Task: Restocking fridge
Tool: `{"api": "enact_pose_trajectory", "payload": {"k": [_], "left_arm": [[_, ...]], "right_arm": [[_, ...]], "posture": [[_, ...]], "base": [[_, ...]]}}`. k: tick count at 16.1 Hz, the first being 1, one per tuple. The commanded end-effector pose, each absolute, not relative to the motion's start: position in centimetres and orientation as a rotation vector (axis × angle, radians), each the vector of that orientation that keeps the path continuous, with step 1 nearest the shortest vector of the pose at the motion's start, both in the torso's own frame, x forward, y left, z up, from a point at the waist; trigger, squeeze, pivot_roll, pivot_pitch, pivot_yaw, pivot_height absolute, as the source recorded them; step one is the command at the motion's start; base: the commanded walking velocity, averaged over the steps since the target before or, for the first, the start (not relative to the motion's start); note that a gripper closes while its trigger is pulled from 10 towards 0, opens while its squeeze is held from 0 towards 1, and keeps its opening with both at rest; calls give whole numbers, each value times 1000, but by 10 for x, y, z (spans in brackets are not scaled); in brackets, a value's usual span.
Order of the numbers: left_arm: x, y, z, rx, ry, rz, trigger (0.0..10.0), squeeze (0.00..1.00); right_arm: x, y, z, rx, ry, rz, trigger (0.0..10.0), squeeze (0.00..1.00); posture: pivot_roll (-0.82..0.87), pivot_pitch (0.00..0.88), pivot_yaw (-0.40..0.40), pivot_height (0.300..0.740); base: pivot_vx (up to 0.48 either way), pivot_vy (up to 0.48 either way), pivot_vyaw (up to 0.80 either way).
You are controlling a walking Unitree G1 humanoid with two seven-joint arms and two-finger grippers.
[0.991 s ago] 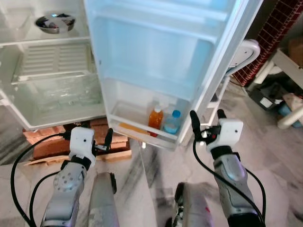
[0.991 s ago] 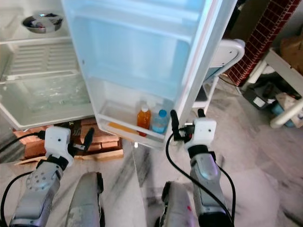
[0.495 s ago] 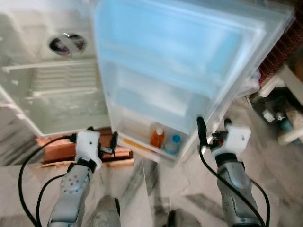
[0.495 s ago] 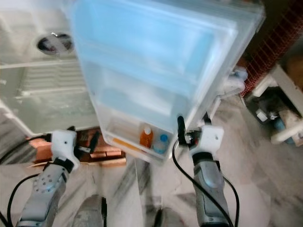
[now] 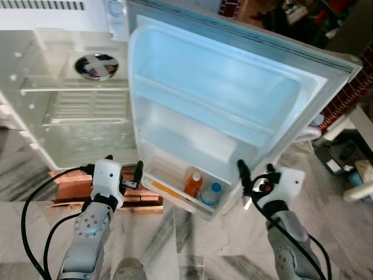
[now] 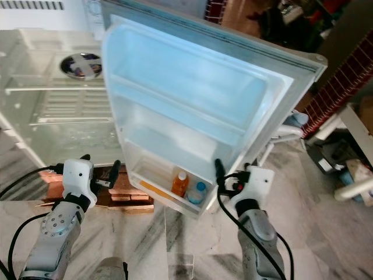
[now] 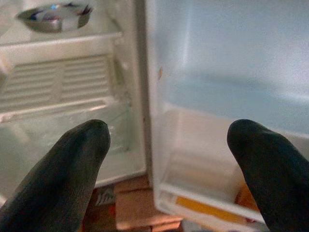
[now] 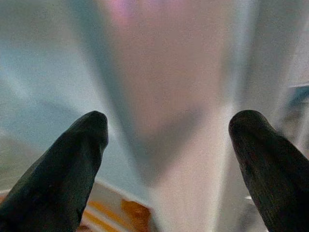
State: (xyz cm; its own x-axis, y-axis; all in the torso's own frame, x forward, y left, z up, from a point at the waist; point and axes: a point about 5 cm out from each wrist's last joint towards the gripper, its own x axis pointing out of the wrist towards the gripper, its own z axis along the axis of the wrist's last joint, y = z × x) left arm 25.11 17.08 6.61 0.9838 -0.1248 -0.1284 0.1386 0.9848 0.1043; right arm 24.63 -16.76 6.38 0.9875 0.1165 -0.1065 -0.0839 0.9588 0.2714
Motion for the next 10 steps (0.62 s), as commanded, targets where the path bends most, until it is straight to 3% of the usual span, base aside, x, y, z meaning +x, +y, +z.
{"api": "enact_pose_trajectory", "payload": {"k": [1, 10], "left_arm": [[252, 171, 64, 135, 130, -124, 10000, 0], [254, 171, 67, 141, 124, -124, 10000, 0]], "right_arm": [[249, -167, 66, 254, 125, 122, 10000, 0], [251, -159, 65, 298, 133, 221, 10000, 0]], "posture": [[102, 42, -91, 740], [109, 47, -87, 740]], "base": [[0, 0, 0], [-217, 0, 0]]}}
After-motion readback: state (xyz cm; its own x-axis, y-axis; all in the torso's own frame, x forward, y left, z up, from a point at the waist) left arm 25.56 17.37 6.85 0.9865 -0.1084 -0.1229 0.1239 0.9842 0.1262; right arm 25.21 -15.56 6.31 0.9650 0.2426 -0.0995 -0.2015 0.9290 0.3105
